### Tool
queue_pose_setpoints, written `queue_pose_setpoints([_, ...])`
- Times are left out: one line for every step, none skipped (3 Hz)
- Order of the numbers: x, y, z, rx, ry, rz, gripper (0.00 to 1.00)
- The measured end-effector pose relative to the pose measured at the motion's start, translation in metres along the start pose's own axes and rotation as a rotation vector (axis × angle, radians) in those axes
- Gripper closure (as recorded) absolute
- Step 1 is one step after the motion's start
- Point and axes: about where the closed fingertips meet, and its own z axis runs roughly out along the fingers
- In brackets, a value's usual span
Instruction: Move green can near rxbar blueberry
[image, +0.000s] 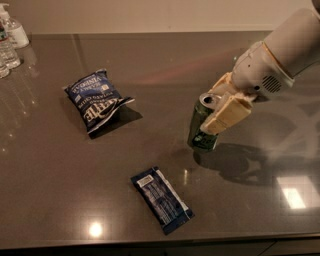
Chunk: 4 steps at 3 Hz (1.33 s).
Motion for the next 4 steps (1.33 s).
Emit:
queue_pose_setpoints([-0.002,0.023,0.014,-0.030,0.007,-0.029,1.00])
queue_pose_setpoints([-0.005,0.042,0.027,-0.062,0.017,-0.062,1.00])
queue_pose_setpoints([-0.004,0.054,0.038,-0.081,0.035,-0.085,1.00])
queue_pose_setpoints([-0.003,0.061,0.043,-0.089,0.051,-0.100,0.83])
